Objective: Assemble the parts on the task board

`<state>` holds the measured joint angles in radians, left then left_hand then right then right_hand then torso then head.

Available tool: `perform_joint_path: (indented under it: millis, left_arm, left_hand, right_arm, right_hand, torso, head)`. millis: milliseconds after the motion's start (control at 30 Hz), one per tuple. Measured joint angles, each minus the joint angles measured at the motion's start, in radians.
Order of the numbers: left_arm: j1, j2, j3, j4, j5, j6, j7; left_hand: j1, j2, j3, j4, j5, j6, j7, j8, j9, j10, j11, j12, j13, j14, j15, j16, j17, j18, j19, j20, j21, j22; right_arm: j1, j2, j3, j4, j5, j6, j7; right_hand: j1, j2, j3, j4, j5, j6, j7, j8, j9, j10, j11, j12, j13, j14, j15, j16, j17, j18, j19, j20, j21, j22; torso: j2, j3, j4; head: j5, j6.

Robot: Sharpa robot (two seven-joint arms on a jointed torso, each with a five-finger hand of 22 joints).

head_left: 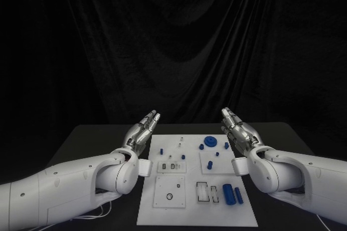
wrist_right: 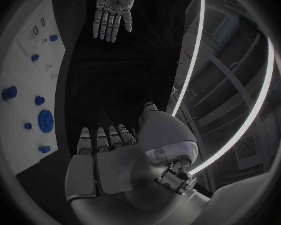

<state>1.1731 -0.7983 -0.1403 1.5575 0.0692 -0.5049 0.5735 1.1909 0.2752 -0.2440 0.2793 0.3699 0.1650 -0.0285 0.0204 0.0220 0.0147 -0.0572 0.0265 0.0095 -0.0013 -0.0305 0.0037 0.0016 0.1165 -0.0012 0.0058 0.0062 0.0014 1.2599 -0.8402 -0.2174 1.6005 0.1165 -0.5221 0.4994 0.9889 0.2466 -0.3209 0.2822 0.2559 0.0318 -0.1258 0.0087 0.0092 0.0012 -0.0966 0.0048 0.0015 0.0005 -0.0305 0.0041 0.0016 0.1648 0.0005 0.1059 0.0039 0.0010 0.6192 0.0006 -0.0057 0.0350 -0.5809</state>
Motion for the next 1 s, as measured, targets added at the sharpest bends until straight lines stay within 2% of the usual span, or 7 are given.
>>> perform_joint_path:
  millis: [133, 267, 500, 633, 800, 933, 1000]
  left_arm:
    - [0.034, -0.005, -0.037, -0.003, 0.029, 0.122, 0.041]
    - [0.057, -0.008, -0.058, -0.005, 0.052, 0.221, 0.066]
    - [0.071, -0.009, -0.072, -0.011, 0.073, 0.326, 0.086]
    - [0.075, -0.024, -0.073, -0.043, 0.024, 0.368, 0.093]
    - [0.075, -0.045, -0.073, -0.037, -0.014, 0.392, 0.097]
    - [0.075, -0.066, -0.073, -0.028, -0.03, 0.402, 0.099]
    - [0.075, -0.079, -0.073, -0.024, -0.037, 0.405, 0.099]
  left_hand:
    - [0.038, 0.007, -0.009, 0.009, 0.011, 0.003, -0.003, 0.0, 0.001, 0.002, -0.002, 0.003, 0.0, 0.0, 0.0, 0.0, 0.0, 0.016, 0.001, 0.027, 0.0, 0.0]
    - [0.038, 0.007, -0.009, 0.009, 0.011, 0.003, -0.003, 0.0, 0.001, 0.002, -0.002, 0.003, 0.0, 0.0, 0.0, 0.0, -0.001, 0.016, 0.002, 0.045, 0.0, 0.0]
    - [0.048, -0.002, -0.009, 0.009, 0.011, 0.011, -0.004, 0.0, 0.002, 0.002, -0.002, 0.008, 0.001, 0.0, 0.0, 0.0, -0.001, 0.031, -0.002, 0.048, 0.0, 0.0]
    - [0.053, 0.001, -0.009, 0.009, 0.011, 0.019, -0.002, 0.0, 0.002, 0.002, -0.002, 0.008, 0.001, 0.0, 0.0, 0.0, -0.001, 0.031, 0.002, 0.052, 0.0, 0.0]
    - [0.058, -0.005, -0.009, 0.009, 0.011, 0.019, -0.002, 0.0, 0.002, 0.002, -0.002, 0.008, 0.001, 0.002, 0.009, 0.0, -0.001, 0.031, 0.0, 0.064, 0.0, 0.0]
    - [0.076, -0.007, -0.009, 0.009, 0.011, 0.019, -0.002, 0.0, 0.002, 0.003, 0.0, 0.008, 0.001, 0.002, 0.031, 0.0, 0.0, 0.032, 0.002, 0.096, 0.0, 0.0]
    - [0.131, -0.008, -0.002, 0.011, 0.011, 0.023, 0.018, 0.0, 0.002, 0.01, 0.042, 0.025, 0.005, 0.002, 0.045, 0.0, 0.0, 0.054, 0.002, 0.124, 0.0, 0.0]
  right_arm:
    - [0.027, -0.009, -0.026, 0.005, 0.034, 0.074, -0.007]
    - [0.034, -0.01, -0.03, 0.007, 0.055, 0.116, -0.012]
    - [0.034, -0.017, -0.031, 0.007, 0.063, 0.152, -0.017]
    - [0.034, -0.078, -0.031, -0.019, -0.02, 0.223, -0.027]
    - [0.039, -0.081, -0.032, -0.012, -0.116, 0.269, -0.039]
    - [0.045, -0.092, -0.031, -0.018, -0.202, 0.284, -0.051]
    - [0.048, -0.099, -0.031, -0.02, -0.264, 0.283, -0.063]
  right_hand:
    - [0.017, 0.001, -0.002, 0.002, 0.007, 0.005, 0.005, 0.0, 0.001, -0.001, 0.029, 0.0, 0.0, -0.001, 0.022, 0.0, 0.0, 0.0, -0.001, 0.02, 0.0, 0.0]
    - [0.041, 0.0, -0.005, 0.005, 0.014, 0.012, 0.012, 0.001, 0.002, -0.001, 0.058, 0.0, 0.0, -0.001, 0.061, 0.0, 0.0, 0.0, 0.0, 0.048, 0.0, 0.0]
    - [0.092, -0.01, -0.003, 0.006, 0.045, 0.034, 0.034, 0.007, 0.005, -0.001, 0.108, 0.0, 0.0, -0.001, 0.12, 0.0, 0.0, 0.0, 0.004, 0.09, 0.0, 0.001]
    - [0.128, -0.016, 0.005, 0.006, 0.069, 0.047, 0.047, 0.009, 0.007, 0.001, 0.125, 0.004, 0.002, 0.001, 0.144, 0.0, 0.0, 0.0, 0.016, 0.109, 0.001, 0.006]
    - [0.186, -0.026, 0.021, -0.007, 0.112, 0.057, 0.057, 0.009, 0.008, 0.003, 0.144, 0.019, 0.005, 0.017, 0.175, 0.0, 0.004, 0.0, 0.056, 0.144, 0.031, 0.02]
    - [0.255, -0.038, 0.04, -0.026, 0.158, 0.074, 0.074, 0.014, 0.01, 0.009, 0.172, 0.047, 0.011, 0.082, 0.205, 0.024, 0.026, 0.0, 0.178, 0.162, 0.09, 0.047]
    - [0.3, -0.044, 0.05, -0.048, 0.178, 0.085, 0.085, 0.014, 0.012, 0.021, 0.188, 0.074, 0.015, 0.18, 0.22, 0.052, 0.052, 0.0, 0.291, 0.17, 0.138, 0.067]
  torso:
    - [0.002, 0.0, -0.0002]
    - [0.002, 0.0001, -0.0003]
    - [0.003, 0.0001, 0.0001]
    - [0.001, 0.0001, 0.0105]
    - [0.0, -0.0009, 0.0201]
    - [0.004, -0.0003, 0.018]
    - [0.005, 0.0002, 0.0158]
  head:
    - [0.0, 0.0]
    - [0.0, 0.0]
    - [0.0, -0.001]
    - [-0.008, -0.052]
    - [-0.013, -0.077]
    - [-0.003, -0.094]
    - [0.002, -0.106]
